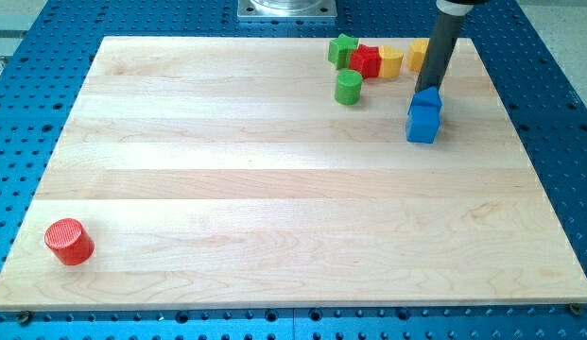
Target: Move the green circle parallel to the left of the red star
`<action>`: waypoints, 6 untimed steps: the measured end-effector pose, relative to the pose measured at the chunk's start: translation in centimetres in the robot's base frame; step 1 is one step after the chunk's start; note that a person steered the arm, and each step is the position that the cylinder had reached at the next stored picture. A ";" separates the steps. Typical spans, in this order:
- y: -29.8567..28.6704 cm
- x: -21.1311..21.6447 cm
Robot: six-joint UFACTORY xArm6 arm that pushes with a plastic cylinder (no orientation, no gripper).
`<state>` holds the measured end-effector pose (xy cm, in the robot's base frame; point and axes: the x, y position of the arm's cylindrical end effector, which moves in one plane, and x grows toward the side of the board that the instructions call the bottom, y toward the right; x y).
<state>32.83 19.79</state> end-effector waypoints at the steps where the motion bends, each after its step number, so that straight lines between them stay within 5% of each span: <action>1: -1.0 2.0; 4: -22.0 -3.3; 5: -17.5 0.0; 6: -4.5 2.0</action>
